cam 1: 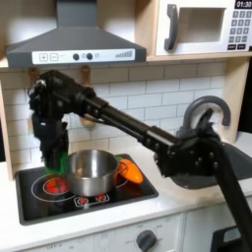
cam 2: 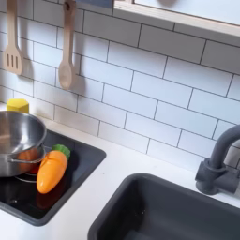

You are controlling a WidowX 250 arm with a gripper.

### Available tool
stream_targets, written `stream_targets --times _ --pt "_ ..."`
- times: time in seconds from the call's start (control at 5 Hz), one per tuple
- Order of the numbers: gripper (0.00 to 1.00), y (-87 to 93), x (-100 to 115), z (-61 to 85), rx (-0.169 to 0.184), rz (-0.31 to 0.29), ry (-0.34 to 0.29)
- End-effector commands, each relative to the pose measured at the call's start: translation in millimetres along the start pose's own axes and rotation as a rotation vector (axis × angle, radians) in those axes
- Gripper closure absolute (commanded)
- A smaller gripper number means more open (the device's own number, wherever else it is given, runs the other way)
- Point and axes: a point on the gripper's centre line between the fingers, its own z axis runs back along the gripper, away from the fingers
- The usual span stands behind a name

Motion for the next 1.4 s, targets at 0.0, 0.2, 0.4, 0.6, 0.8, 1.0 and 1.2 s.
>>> stream_targets --times 0.0,0.2,0.4,0.6,0.8,1.0,1.2 --pt "1.0 -0.2 -15.3 10.5 -0.022 -0.035 0.005" --pt "1.0 1.9 -20.9 2.8 -0.016 -0.056 0.023" --pt "1.0 2.1 -29.0 4.5 -0.019 -0.082 0.025" --pt "1.0 3.4 -34.8 2.7 -0.024 -0.112 0.028" --pt "1.0 2.7 -45.3 1.0 -0.032 -0.172 0.032" --pt "1.0 3.3 -52.5 2.1 -0.039 -0.21 0.039" --pt "1.0 0.4 -54.2 0.7 -0.036 -0.231 0.054"
